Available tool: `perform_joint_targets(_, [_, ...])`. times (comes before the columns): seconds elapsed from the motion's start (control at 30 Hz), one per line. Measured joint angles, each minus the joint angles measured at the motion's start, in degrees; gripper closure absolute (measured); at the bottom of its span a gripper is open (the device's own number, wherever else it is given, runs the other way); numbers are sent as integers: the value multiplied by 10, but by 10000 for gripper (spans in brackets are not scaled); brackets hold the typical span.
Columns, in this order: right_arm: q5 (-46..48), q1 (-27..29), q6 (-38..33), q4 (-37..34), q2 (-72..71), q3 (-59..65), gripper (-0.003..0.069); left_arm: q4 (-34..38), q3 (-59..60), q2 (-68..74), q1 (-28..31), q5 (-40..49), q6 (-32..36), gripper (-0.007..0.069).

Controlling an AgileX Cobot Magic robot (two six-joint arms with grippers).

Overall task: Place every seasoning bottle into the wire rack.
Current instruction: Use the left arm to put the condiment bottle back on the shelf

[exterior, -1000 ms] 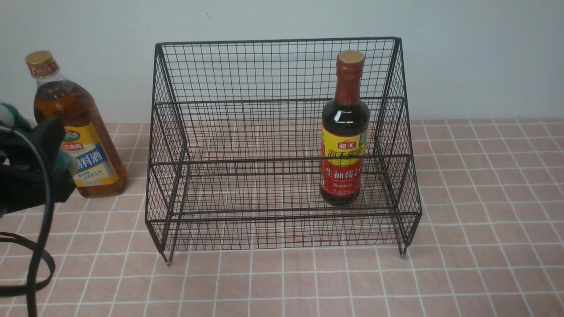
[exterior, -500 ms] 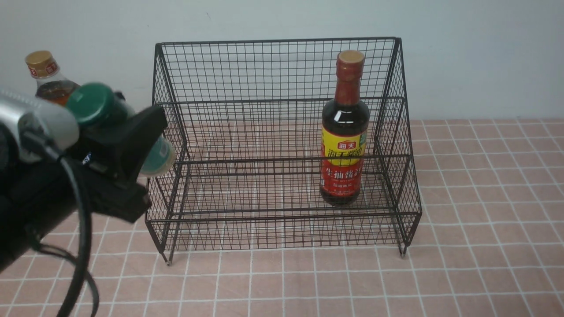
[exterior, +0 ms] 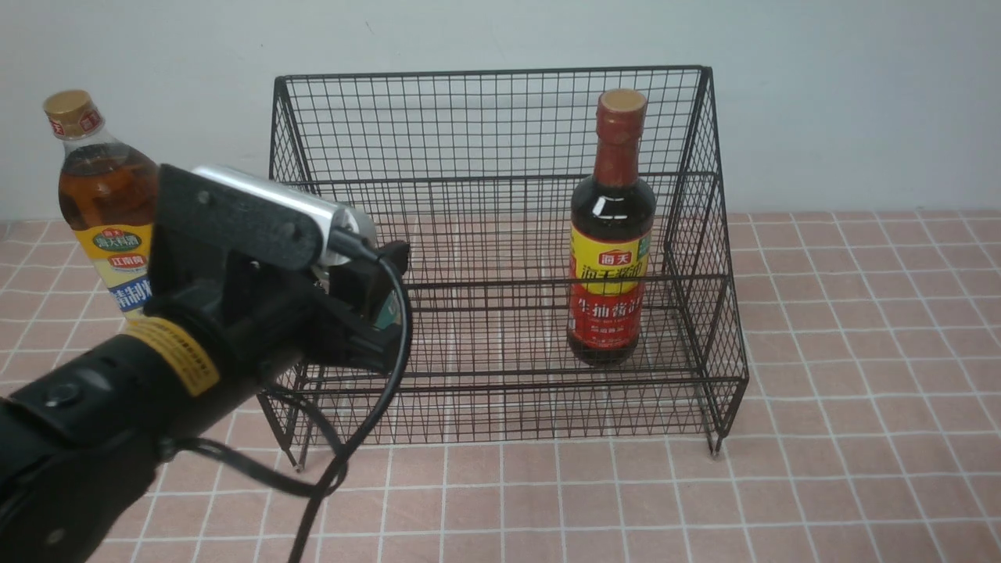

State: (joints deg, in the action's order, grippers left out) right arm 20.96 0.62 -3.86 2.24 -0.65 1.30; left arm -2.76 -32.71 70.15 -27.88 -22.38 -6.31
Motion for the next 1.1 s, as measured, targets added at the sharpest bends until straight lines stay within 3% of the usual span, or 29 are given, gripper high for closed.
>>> perform_joint_targets(0.17, [0, 0, 0, 0, 0, 0, 673, 83, 0, 46, 0, -47, 69, 313])
perform_joint_targets(0.4, [0, 0, 4, 0, 0, 0, 673, 106, 0, 86, 0, -75, 99, 313])
perform_joint_targets(0.6, [0, 0, 10, 0, 0, 0, 673, 140, -1, 133, 0, -99, 104, 313])
perform_joint_targets(1.1, [0, 0, 11, 0, 0, 0, 673, 144, -7, 192, -1, -153, 105, 313])
